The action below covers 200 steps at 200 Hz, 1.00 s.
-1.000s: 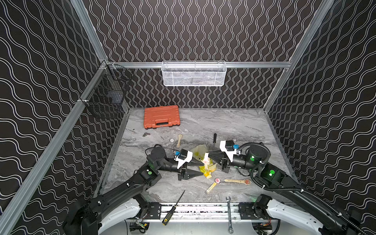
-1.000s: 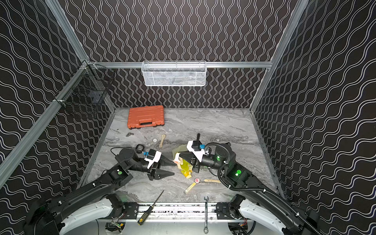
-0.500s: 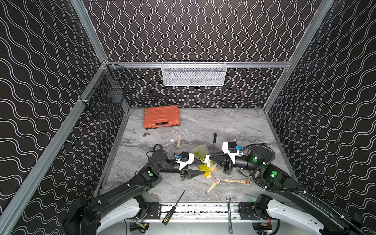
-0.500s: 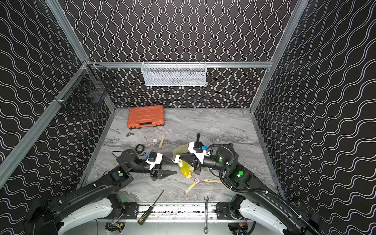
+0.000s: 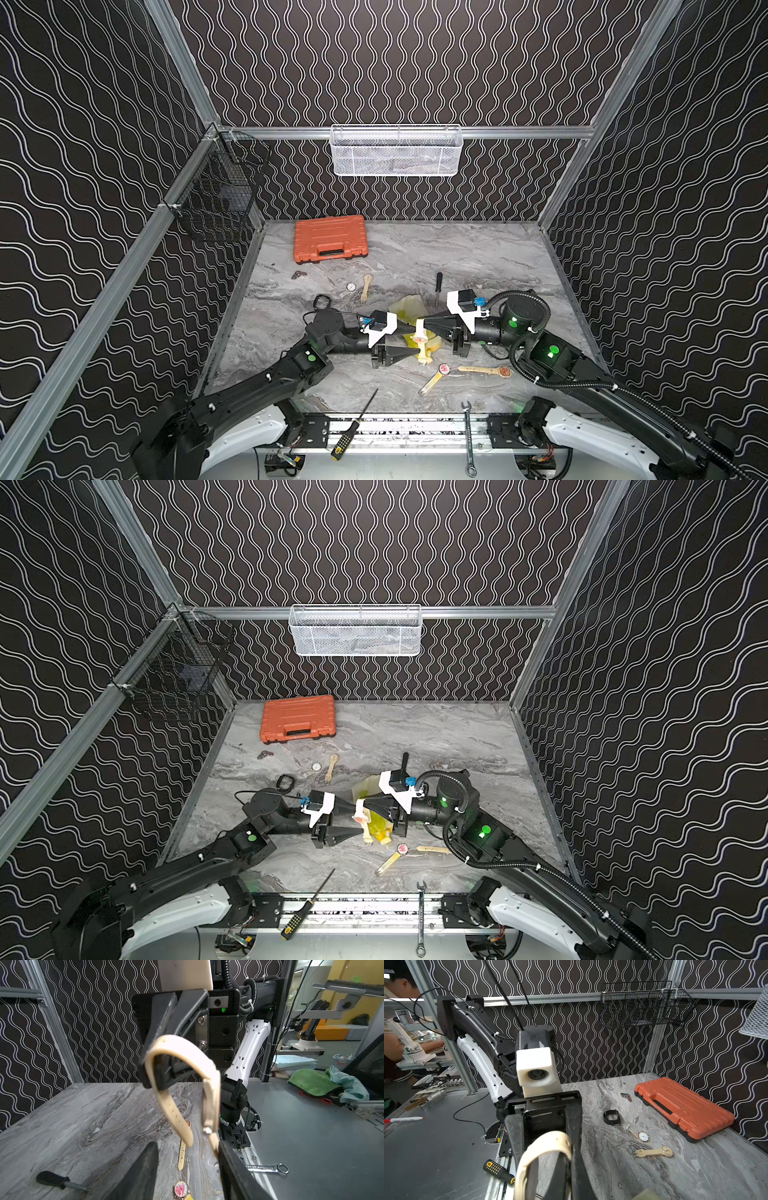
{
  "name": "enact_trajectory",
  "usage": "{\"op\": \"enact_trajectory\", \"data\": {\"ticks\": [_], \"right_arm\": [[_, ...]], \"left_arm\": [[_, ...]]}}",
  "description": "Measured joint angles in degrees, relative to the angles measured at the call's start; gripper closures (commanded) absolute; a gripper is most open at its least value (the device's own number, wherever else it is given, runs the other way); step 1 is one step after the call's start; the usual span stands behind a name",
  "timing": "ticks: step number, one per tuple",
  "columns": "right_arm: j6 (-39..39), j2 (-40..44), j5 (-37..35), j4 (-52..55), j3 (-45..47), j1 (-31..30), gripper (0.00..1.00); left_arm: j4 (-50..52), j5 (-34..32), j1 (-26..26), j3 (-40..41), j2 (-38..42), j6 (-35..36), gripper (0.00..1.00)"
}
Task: Wipe the watch dial
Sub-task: Pick up the watch at the center of the board.
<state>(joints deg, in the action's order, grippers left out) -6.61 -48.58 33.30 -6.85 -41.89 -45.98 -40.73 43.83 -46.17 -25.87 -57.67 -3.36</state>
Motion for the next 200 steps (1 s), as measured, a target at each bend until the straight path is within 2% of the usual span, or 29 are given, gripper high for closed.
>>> {"op": "enact_trajectory", "data": {"ticks": [27, 46, 102, 117, 200], "right_arm": [[0.02, 0.66, -0.9, -0.39, 0.39, 0.0, 1.0], [0.17, 1.4, -1.75, -1.03, 1.11, 0.0, 1.0], [0.2, 3.04, -5.46, -1.2, 2.14, 0.0, 1.0], [0.15, 3.17, -5.66, -1.11, 2.12, 0.0, 1.0], [-1.6, 0.94, -7.52, -0.37, 5.7, 0.0, 1.0]], "left_arm": [[-7.65, 1.86, -0.04, 0.5, -2.6, -3.61, 0.66], [-10.19, 2.86, -0.26, 0.48, -3.87, -5.4, 0.7], [-9.7, 3.26, -1.7, 0.22, -3.28, -5.16, 0.88], [-8.37, 2.86, -1.99, -0.07, -2.97, -3.93, 1.0], [-2.36, 2.56, -2.99, -2.36, -3.02, -2.01, 1.0]]}}
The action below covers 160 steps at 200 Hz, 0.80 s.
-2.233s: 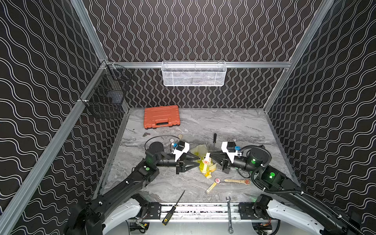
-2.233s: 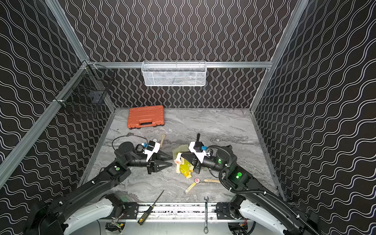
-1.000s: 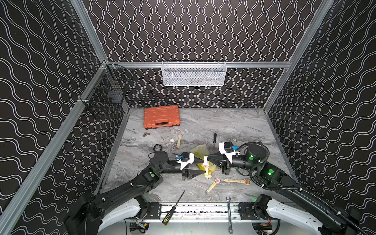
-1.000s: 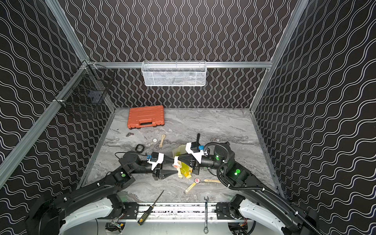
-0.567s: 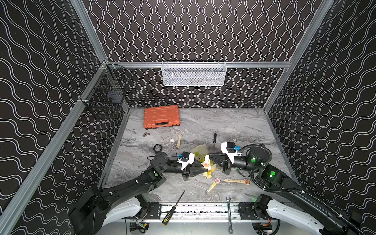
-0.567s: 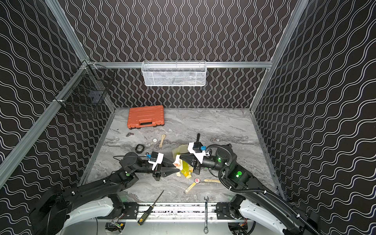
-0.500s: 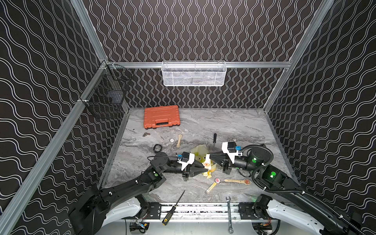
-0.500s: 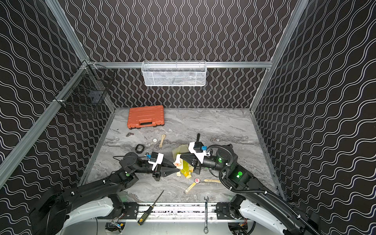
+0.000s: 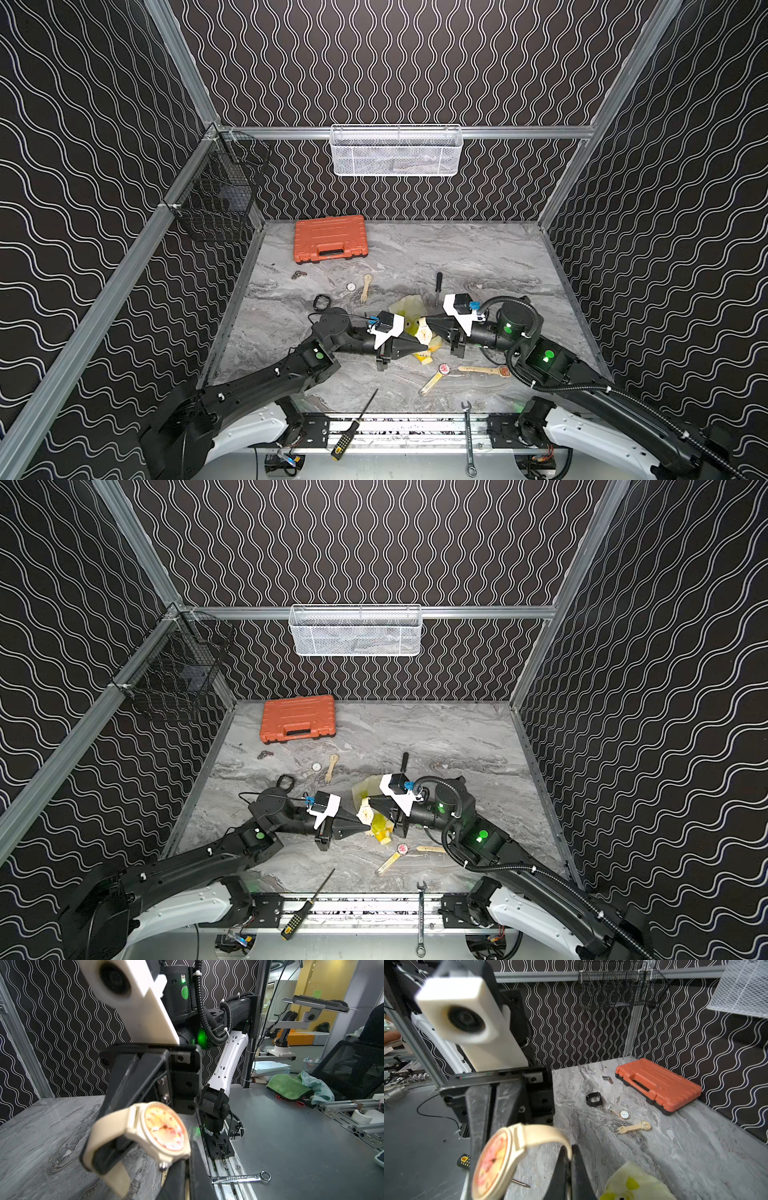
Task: Wipe the watch dial
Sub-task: Pick up the watch at the center of the board.
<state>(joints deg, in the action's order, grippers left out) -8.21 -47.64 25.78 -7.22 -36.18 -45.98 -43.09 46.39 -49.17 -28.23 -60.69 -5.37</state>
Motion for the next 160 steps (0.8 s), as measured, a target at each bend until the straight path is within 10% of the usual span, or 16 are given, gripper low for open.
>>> {"op": "enact_trajectory", "data": {"ticks": [136, 160], "right_arm": [[1.01, 5.05, 9.22, -0.04, 5.92, 0.17, 0.77], [0.24, 4.5, 9.03, 0.48, 5.66, 0.2, 0.61]], "left_arm": [[1.95, -1.42, -0.07, -0.5, 0.0, 2.8, 1.0], [2.47, 0.07, -0.07, -0.79, -0.35, 3.17, 1.0]]}}
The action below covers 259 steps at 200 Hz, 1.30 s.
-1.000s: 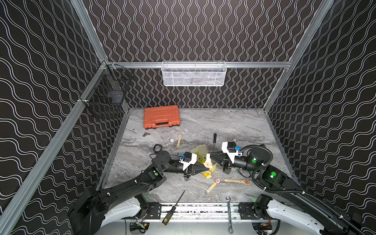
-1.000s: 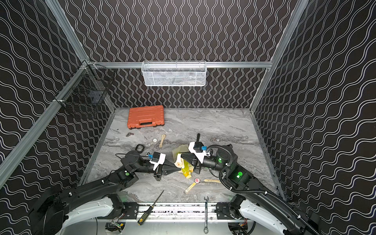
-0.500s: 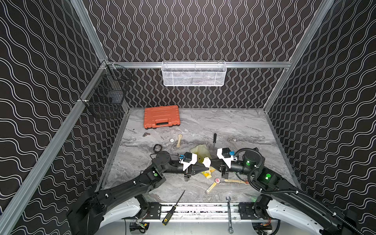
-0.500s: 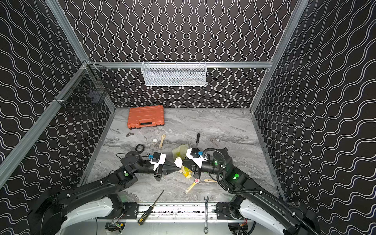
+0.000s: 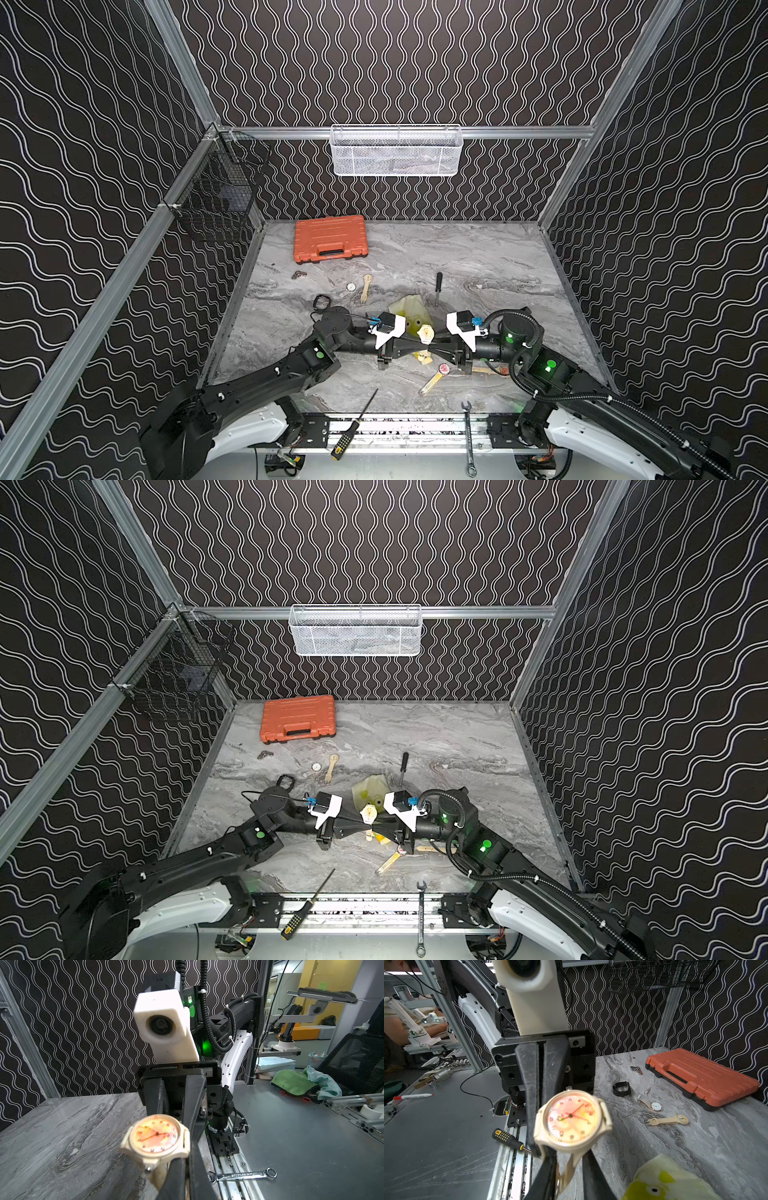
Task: Wipe the watch dial
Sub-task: Pick up the watch at the center of the board, then pick up the cleaning item at the center of the board.
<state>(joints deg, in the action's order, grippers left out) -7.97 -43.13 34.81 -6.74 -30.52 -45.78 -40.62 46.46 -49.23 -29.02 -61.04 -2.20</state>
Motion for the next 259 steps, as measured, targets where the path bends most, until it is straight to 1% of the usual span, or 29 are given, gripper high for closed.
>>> {"op": "enact_trajectory", "data": {"ticks": [14, 50, 66, 91, 99, 113, 139, 144, 157, 172, 189, 213, 221, 233, 259], "right_arm": [[-1.22, 0.07, -0.57, 1.31, -0.59, 0.0, 0.57], [-3.96, 3.28, -3.06, 3.63, -0.15, -0.11, 0.54], [-4.22, 5.51, -5.2, 3.3, 1.77, -0.13, 0.49], [-2.8, 7.98, -11.5, 0.42, 5.29, -0.13, 0.38], [-1.05, 8.2, -13.66, -0.83, 6.54, -0.13, 0.34], [2.64, 7.32, -19.47, -1.81, 7.43, -0.07, 0.29], [10.91, 1.68, -28.39, -0.85, 5.9, 1.42, 0.25], [12.46, 0.17, -29.53, -0.31, 5.31, 1.92, 0.22], [17.44, -3.39, -32.72, 2.34, 3.8, 3.54, 0.08], [22.84, -7.89, -34.88, 5.73, 1.79, 5.97, 0.03], [27.23, -11.8, -32.57, 8.35, 1.33, 9.31, 0.03], [32.26, -15.93, -24.15, 8.76, 3.67, 13.99, 0.04], [33.59, -17.11, -21.33, 8.44, 4.76, 15.32, 0.07], [35.58, -19.19, -16.87, 7.32, 6.25, 17.18, 0.15], [37.83, -24.33, -9.05, 3.72, 7.58, 19.78, 0.23]], "left_arm": [[0.85, 0.61, 0.0, -0.2, 0.44, 0.92, 1.0], [4.7, 0.48, -0.11, -0.57, 1.99, 4.85, 1.0], [7.93, 0.07, -0.11, -0.57, 2.71, 7.93, 1.0], [10.32, -0.17, -0.13, 0.68, 3.3, 12.41, 1.0], [11.02, -0.39, -0.17, 1.29, 3.3, 13.53, 1.0], [11.78, -1.25, -0.24, 2.4, 3.23, 15.15, 1.0], [13.33, -2.97, -0.35, 4.02, 3.21, 17.57, 1.0], [13.38, -3.32, -0.39, 4.33, 3.32, 17.81, 1.0], [13.31, -4.31, -0.61, 5.33, 3.63, 18.53, 1.0], [13.22, -5.68, -0.74, 6.58, 3.72, 18.64, 1.0], [13.16, -6.86, -0.96, 7.26, 3.74, 18.67, 1.0], [12.26, -8.46, -1.14, 8.76, 3.87, 18.64, 1.0], [12.2, -8.81, -1.14, 9.09, 3.8, 18.64, 1.0], [11.85, -9.27, -1.22, 9.53, 3.69, 18.64, 1.0], [10.47, -10.69, -1.31, 10.8, 2.8, 18.4, 1.0]]}}
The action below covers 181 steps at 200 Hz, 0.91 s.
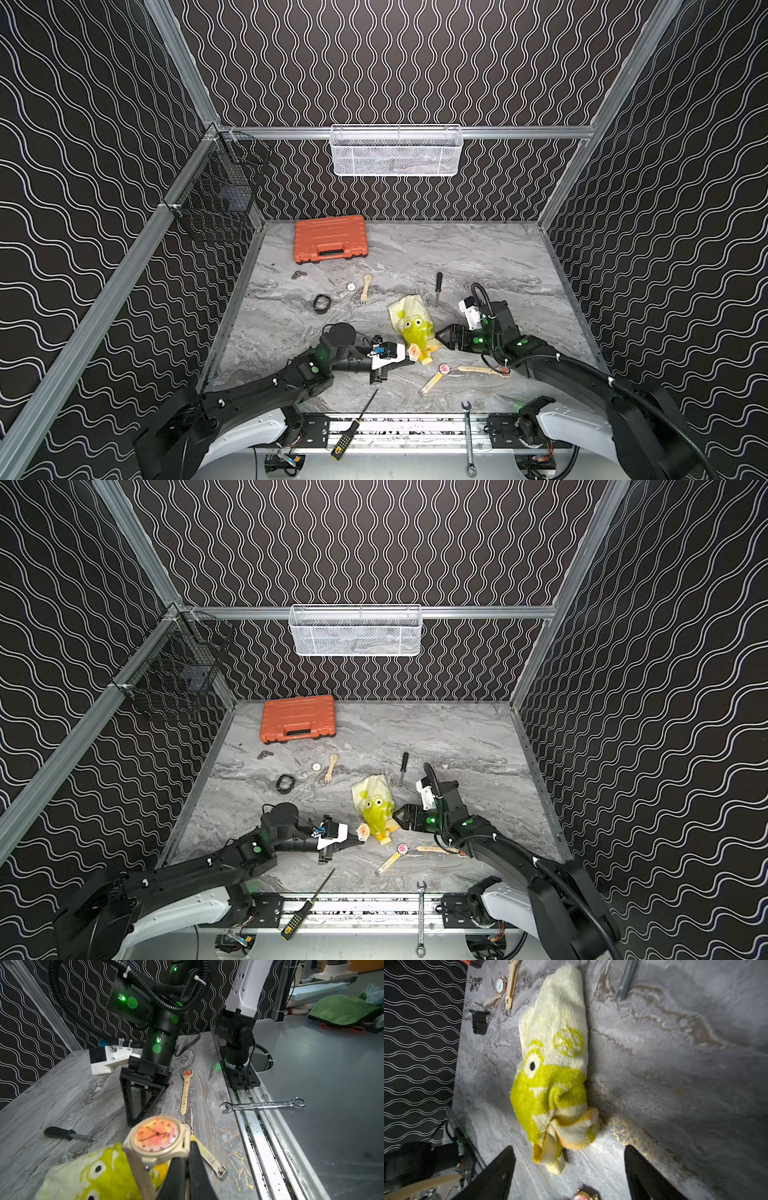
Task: Wipe the watch dial
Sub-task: Pick up the cleaning item at the center of the board.
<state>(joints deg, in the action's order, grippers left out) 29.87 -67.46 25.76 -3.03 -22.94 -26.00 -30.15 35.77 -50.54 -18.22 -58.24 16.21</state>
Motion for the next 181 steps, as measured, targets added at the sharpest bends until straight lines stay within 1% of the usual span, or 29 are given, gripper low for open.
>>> {"op": "enact_trajectory", "data": {"ticks": [28, 42, 60, 75, 80, 99, 115, 125, 133, 159, 181], "right_arm": [[2.1, -6.54, 7.13, -8.17, 1.88, 0.79, 0.3], [2.47, -9.42, 9.9, -12.0, 2.73, 1.9, 0.32], [2.75, -12.44, 12.17, -16.2, 3.65, 2.86, 0.39], [2.86, -14.1, 13.99, -18.78, 3.89, 3.39, 0.46], [2.86, -14.45, 14.21, -19.87, 4.07, 3.69, 0.5], [2.89, -15.67, 15.17, -23.41, 5.2, 4.85, 0.71], [2.82, -16.74, 16.0, -25.29, 5.29, 5.62, 0.82], [2.38, -16.79, 16.26, -25.99, 5.27, 5.88, 0.93], [2.25, -16.76, 16.26, -26.14, 5.22, 5.95, 0.99], [0.2, -15.67, 16.28, -25.64, 4.24, 6.14, 1.0], [-2.32, -11.89, 16.09, -24.44, 3.96, 6.19, 1.0]], "left_arm": [[-0.87, -0.46, 0.0, 0.07, -0.7, -0.02, 1.0], [-1.81, -0.66, 0.0, 0.61, -1.09, -0.48, 1.0], [-1.88, -0.83, 0.0, 0.68, -1.64, -0.92, 1.0], [-2.54, -1.01, -0.02, 0.96, -2.01, -1.03, 1.0], [-2.8, -1.01, -0.02, 1.05, -2.21, -1.03, 1.0], [-3.17, -1.03, -0.02, 0.98, -2.91, -1.05, 1.0], [-3.21, -1.11, -0.02, 0.87, -3.37, -1.05, 1.0], [-3.23, -1.6, -0.04, 0.87, -3.65, -1.07, 1.0], [-2.97, -1.86, -0.04, 0.66, -3.87, -1.09, 1.0], [-3.17, -2.16, -0.04, -0.02, -4.37, -1.09, 1.0], [-4.46, -3.85, -0.04, 0.98, -5.84, -1.6, 1.0]]}}
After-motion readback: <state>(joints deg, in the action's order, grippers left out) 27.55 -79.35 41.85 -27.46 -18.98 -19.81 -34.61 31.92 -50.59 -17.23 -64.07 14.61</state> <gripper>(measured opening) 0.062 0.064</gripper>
